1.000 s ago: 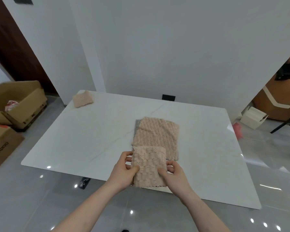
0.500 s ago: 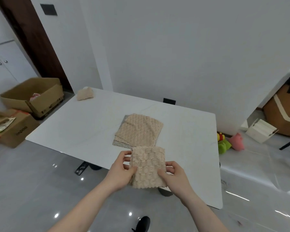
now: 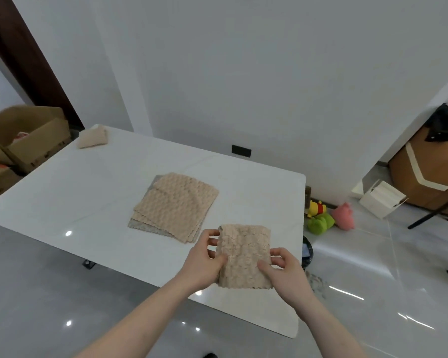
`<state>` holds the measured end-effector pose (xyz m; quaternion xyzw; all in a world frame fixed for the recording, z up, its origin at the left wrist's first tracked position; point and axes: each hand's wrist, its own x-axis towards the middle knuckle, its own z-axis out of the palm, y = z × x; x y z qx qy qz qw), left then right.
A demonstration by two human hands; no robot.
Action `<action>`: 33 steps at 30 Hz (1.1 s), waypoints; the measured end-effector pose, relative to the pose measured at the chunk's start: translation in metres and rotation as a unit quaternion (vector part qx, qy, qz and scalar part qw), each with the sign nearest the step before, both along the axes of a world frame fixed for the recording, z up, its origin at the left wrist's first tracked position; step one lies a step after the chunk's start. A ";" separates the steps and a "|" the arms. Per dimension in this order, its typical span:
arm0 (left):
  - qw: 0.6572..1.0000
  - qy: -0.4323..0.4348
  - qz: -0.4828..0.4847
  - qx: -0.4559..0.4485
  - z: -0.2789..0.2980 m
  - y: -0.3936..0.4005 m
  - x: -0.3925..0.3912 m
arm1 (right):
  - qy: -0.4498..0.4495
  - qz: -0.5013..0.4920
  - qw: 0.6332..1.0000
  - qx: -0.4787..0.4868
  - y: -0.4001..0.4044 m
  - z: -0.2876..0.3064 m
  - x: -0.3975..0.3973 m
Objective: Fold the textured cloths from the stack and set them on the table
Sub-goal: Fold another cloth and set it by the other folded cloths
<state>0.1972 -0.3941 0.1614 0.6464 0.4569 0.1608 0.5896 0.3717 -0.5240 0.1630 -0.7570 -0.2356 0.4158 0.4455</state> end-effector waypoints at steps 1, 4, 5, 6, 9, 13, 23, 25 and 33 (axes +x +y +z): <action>1.000 -0.001 0.000 0.003 0.002 -0.004 0.013 | -0.002 0.007 1.000 0.000 -0.003 0.000 0.013; 1.000 0.001 0.022 0.001 0.006 -0.018 0.048 | -0.008 0.036 0.999 0.003 -0.010 -0.001 0.055; 0.999 0.002 0.033 0.002 0.005 -0.025 0.059 | -0.009 0.048 0.999 0.004 -0.012 -0.002 0.069; 0.999 0.005 0.049 0.001 0.005 -0.033 0.069 | -0.008 0.064 0.998 0.003 -0.015 -0.003 0.083; 0.994 0.006 0.109 -0.004 0.006 -0.064 0.098 | -0.001 0.104 0.995 0.000 -0.026 -0.006 0.124; 0.985 0.021 0.169 -0.002 0.000 -0.110 0.129 | 0.006 0.162 0.987 -0.005 -0.041 -0.006 0.167; 0.963 0.024 0.268 0.002 -0.021 -0.126 0.172 | -0.005 0.266 0.964 -0.017 -0.010 -0.009 0.217; 0.962 0.016 0.271 -0.014 -0.027 -0.116 0.188 | -0.013 0.258 0.966 -0.027 -0.001 -0.012 0.232; 0.971 -0.012 0.235 -0.035 -0.040 -0.071 0.272 | -0.035 0.235 0.970 -0.046 0.041 -0.030 0.315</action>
